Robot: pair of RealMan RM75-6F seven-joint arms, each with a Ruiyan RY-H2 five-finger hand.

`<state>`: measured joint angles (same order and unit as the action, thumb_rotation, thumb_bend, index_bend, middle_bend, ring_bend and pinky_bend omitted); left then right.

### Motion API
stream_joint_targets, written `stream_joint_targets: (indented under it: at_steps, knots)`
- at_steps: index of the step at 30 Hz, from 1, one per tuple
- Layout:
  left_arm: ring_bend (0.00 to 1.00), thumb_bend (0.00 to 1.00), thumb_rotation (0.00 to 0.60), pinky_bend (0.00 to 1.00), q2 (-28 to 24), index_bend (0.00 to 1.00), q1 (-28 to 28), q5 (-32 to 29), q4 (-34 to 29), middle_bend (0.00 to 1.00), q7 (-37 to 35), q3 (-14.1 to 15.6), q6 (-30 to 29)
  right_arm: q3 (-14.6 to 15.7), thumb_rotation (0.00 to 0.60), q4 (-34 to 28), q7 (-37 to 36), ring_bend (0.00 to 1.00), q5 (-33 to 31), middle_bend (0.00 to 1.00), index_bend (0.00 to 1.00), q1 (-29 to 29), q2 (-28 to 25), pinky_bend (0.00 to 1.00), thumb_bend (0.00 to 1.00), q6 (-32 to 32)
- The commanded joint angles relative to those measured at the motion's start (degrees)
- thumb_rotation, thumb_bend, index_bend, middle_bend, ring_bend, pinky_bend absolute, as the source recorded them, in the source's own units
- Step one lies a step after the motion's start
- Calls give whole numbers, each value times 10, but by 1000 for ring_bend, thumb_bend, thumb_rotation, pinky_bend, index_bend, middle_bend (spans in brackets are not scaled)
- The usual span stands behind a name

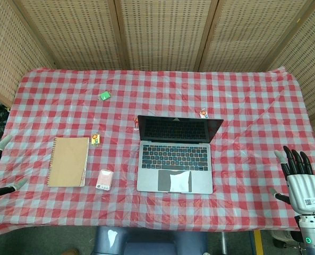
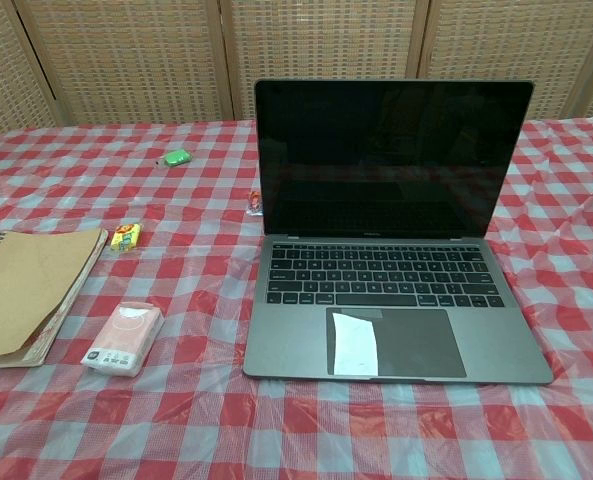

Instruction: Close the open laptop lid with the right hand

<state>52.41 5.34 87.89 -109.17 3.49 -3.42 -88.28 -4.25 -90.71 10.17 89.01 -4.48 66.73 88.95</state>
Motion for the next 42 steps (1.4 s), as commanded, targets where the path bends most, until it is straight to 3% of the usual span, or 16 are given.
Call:
stream_joint_targets:
  at_steps: [1,4,5,7,11,13,19,21,25,28,34,42]
  knots:
    - [0,0,557,0,1,0,0,-1,0,0,0,0,2,0,600,1,-1,0,-1,0,0,0,2,0,0,0]
    - [0,0,565,0,1,0,1,-2,0,0,0,0,4,0,600,1,-2,0,-1,0,0,-1,3,0,64,-3]
    - [0,0,567,0,1,0,1,-2,0,0,0,0,4,0,600,2,-1,0,-1,0,0,-1,4,0,139,-2]
    - [0,0,570,0,0,0,1,-3,-1,0,-2,-2,4,-5,600,1,3,0,-3,0,0,-3,8,0,340,-1]
    - [0,0,583,0,1,0,4,-7,2,0,-3,-4,8,-33,600,-12,17,0,-2,0,6,-32,-1,0,880,-14]
    - [0,0,593,0,1,0,7,-16,3,0,-4,-6,15,-64,600,-31,14,0,-17,0,25,-63,-17,0,991,-41]
    - [0,0,595,0,0,0,21,-54,6,0,-5,-19,42,-162,600,-78,-2,20,-137,96,148,-180,-79,5,1000,-206]
    - [0,0,595,0,1,0,24,-60,9,0,-4,-21,46,-185,600,-83,-30,55,-167,139,193,-212,-90,18,1000,-256]
    - [0,0,597,0,8,0,33,-77,15,0,9,-27,60,-221,600,-78,-111,110,-268,191,237,-290,-117,83,1000,-417]
    - [0,0,599,0,14,0,39,-88,17,0,18,-29,69,-227,600,-55,-126,152,-324,233,273,-341,-122,111,1000,-501]
    - [0,0,598,0,22,0,46,-100,20,0,34,-31,78,-230,600,-3,-153,213,-436,300,333,-438,-94,199,1000,-606]
    - [0,0,600,0,23,0,47,-105,21,0,33,-32,80,-189,600,17,-160,262,-524,327,334,-510,-94,282,1000,-656]
